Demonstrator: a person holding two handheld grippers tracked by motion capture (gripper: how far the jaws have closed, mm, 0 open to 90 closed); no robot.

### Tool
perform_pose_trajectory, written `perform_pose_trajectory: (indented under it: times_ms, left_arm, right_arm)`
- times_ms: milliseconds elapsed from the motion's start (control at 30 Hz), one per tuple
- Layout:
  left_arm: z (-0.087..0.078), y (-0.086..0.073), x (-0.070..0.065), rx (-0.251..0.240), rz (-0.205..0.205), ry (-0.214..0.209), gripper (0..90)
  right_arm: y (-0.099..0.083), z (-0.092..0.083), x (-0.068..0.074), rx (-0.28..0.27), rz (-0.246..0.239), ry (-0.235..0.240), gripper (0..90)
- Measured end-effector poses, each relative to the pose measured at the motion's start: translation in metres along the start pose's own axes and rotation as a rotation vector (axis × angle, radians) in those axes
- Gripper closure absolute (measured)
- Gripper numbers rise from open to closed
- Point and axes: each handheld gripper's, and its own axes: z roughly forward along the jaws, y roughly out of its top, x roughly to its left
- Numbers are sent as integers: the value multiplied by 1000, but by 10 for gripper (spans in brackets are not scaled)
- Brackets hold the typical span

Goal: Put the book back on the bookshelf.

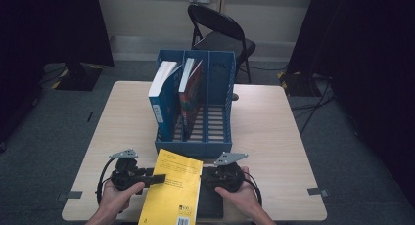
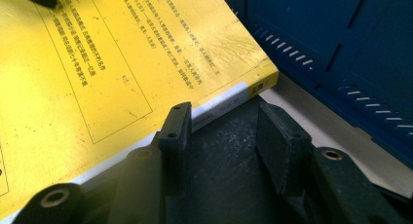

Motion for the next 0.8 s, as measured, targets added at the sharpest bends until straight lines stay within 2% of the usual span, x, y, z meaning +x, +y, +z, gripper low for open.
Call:
perform_pose_trajectory:
  times_ms: [100, 133, 167, 233, 367, 433, 533, 633, 733, 800]
  left_arm:
    - [4, 0, 4, 13, -26, -15, 492]
    - [8, 0, 5, 25, -39, -37, 494]
    - [12, 0, 5, 39, -41, -28, 484]
    - [17, 4, 6, 31, -51, -41, 475]
    - [25, 9, 5, 40, -31, -40, 485]
    - [27, 10, 4, 42, -23, -69, 622]
    - [25, 12, 2, 17, -18, -86, 722]
    - [23, 12, -2, 3, -4, -73, 765]
    - [21, 12, -5, -17, 13, -78, 789]
    - [20, 11, -6, -27, 26, -78, 796]
  right_arm:
    - [0, 0, 0, 0, -1, -2, 563]
    - [0, 0, 0, 0, -1, -2, 560]
    - [0, 0, 0, 0, -2, -2, 557]
    - [0, 0, 0, 0, -4, -3, 553]
    - [0, 0, -1, 0, -5, -6, 539]
    - [0, 0, -1, 1, -4, -5, 530]
    - [1, 0, -2, 5, 12, 6, 516]
    - [1, -1, -5, 0, 43, 48, 461]
    - [1, -1, -4, -5, 48, 53, 435]
    - [1, -2, -4, -7, 62, 77, 418]
